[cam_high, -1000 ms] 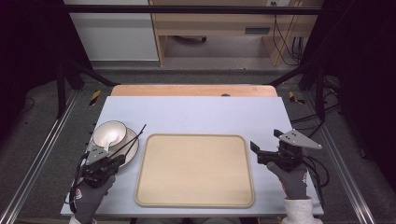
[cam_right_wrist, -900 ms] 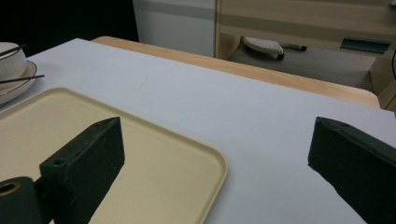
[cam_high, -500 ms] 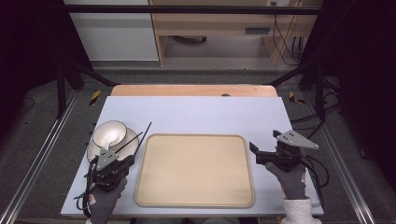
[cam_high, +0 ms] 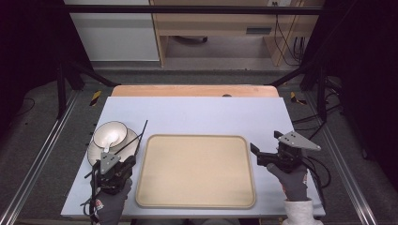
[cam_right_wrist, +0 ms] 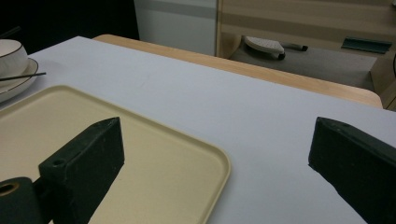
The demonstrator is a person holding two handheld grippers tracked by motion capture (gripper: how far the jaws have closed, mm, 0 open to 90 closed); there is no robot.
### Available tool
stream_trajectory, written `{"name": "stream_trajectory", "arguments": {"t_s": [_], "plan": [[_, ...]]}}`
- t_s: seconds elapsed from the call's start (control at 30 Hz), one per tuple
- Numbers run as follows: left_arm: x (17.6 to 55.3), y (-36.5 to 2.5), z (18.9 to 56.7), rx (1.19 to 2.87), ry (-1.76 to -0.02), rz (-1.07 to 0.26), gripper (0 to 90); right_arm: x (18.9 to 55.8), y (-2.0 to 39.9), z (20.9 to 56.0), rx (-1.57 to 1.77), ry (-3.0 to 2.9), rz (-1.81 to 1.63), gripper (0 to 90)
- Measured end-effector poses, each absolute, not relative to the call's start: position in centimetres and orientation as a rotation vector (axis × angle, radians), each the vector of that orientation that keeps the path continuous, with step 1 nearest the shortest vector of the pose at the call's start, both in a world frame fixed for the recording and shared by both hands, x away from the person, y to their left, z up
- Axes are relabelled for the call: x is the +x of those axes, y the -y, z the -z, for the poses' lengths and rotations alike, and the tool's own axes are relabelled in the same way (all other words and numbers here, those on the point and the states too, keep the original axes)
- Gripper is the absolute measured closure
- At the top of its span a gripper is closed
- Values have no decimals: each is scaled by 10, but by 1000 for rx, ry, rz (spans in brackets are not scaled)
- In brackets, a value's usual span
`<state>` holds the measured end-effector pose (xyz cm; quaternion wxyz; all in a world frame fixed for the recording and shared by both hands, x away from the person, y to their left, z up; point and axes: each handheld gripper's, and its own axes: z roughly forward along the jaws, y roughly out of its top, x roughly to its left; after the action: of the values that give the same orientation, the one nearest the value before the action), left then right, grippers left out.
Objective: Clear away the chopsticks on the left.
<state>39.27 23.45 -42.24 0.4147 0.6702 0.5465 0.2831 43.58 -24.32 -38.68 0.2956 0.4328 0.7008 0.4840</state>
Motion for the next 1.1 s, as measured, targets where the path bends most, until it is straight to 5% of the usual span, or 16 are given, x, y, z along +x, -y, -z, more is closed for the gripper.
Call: {"name": "stream_trajectory", "arguments": {"t_s": [1.1], "plan": [[390, -194, 474, 1663, -1492, -704, 855, 437, 240, 389, 1146, -1892, -1273, 40]]}}
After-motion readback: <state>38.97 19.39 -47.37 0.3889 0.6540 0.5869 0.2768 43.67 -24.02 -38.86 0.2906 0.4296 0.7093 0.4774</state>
